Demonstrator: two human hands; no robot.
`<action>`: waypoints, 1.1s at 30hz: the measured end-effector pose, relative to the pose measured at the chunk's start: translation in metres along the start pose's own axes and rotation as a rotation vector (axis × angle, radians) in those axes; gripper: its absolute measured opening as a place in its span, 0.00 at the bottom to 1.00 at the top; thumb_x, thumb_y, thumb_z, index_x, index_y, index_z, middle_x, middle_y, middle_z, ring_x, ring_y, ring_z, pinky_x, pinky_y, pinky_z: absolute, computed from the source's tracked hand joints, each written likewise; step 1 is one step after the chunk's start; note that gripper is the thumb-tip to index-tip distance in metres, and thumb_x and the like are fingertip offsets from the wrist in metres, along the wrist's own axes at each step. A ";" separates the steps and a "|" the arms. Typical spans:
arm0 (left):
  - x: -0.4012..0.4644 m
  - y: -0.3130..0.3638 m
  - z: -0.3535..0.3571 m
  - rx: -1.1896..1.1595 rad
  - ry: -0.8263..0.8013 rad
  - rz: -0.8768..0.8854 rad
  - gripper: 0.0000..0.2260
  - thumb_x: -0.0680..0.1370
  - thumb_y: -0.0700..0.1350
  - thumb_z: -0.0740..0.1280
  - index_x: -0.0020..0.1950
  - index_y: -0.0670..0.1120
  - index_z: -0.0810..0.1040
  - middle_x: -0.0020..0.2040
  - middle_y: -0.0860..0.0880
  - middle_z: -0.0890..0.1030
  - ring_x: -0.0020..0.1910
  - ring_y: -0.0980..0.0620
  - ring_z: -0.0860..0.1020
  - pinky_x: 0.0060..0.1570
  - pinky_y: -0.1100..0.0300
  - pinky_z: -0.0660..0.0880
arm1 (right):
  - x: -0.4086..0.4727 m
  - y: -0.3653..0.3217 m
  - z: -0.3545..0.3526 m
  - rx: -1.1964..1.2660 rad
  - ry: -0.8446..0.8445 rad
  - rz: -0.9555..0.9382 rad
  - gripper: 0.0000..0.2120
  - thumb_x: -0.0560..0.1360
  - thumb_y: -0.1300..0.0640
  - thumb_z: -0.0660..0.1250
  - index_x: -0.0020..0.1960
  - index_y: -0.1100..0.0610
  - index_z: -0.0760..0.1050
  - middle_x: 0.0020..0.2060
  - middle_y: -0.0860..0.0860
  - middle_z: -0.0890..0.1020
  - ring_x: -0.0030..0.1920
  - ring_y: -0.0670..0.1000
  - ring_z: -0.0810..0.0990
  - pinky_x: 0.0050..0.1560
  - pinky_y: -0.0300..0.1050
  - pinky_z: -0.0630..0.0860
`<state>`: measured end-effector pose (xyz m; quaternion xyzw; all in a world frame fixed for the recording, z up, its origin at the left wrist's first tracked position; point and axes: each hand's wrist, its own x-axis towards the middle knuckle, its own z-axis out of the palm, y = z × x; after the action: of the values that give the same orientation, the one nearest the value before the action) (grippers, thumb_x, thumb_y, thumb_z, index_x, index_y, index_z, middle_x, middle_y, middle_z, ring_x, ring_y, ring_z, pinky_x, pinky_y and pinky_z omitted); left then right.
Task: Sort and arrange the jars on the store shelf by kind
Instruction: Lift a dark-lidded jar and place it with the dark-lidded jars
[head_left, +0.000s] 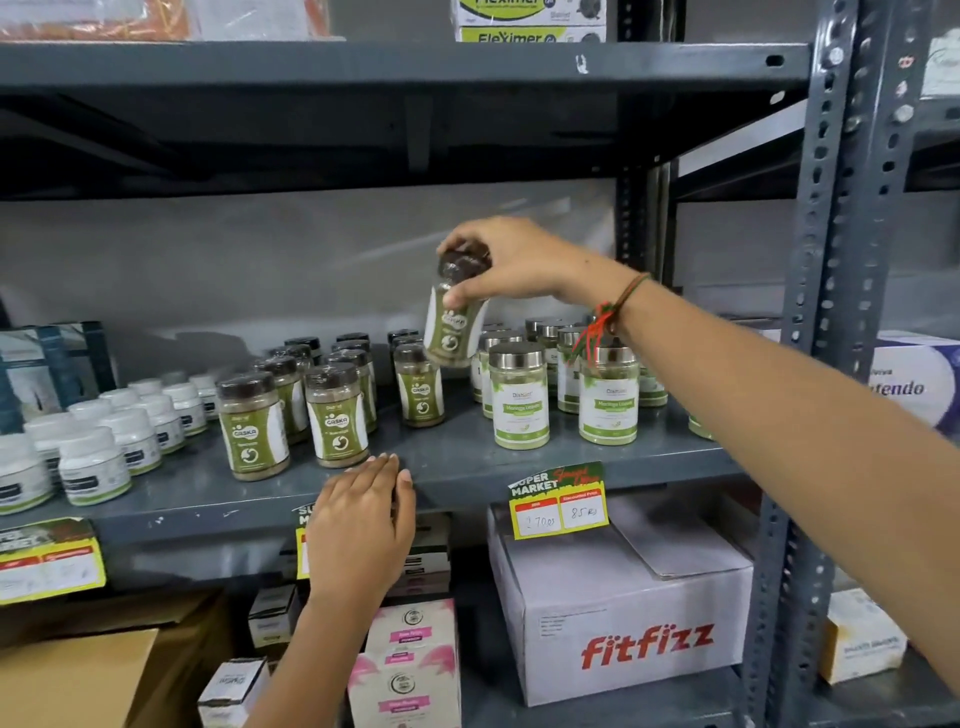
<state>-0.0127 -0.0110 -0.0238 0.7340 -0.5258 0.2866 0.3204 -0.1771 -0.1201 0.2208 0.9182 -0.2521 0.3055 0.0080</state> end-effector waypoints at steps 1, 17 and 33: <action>0.000 0.000 0.001 0.002 0.004 0.000 0.18 0.79 0.50 0.58 0.56 0.42 0.82 0.54 0.45 0.84 0.55 0.46 0.81 0.58 0.51 0.74 | 0.003 -0.003 0.009 0.005 -0.042 -0.005 0.28 0.67 0.46 0.77 0.64 0.53 0.76 0.59 0.49 0.80 0.58 0.48 0.77 0.56 0.40 0.70; 0.002 -0.006 0.010 0.008 0.064 0.035 0.16 0.79 0.50 0.59 0.56 0.43 0.83 0.54 0.47 0.85 0.55 0.48 0.81 0.58 0.52 0.74 | 0.024 -0.003 0.092 -0.009 -0.414 -0.027 0.30 0.70 0.49 0.75 0.70 0.55 0.72 0.67 0.51 0.75 0.66 0.51 0.73 0.62 0.41 0.68; 0.003 -0.005 0.002 -0.006 -0.060 0.028 0.20 0.81 0.52 0.54 0.60 0.43 0.80 0.58 0.46 0.83 0.59 0.47 0.79 0.62 0.51 0.72 | 0.009 0.000 0.084 -0.027 -0.321 0.019 0.35 0.71 0.41 0.72 0.73 0.52 0.66 0.67 0.52 0.75 0.65 0.54 0.74 0.57 0.42 0.69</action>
<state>-0.0072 -0.0132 -0.0240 0.7338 -0.5462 0.2674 0.3028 -0.1243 -0.1384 0.1573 0.9526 -0.2630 0.1514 -0.0229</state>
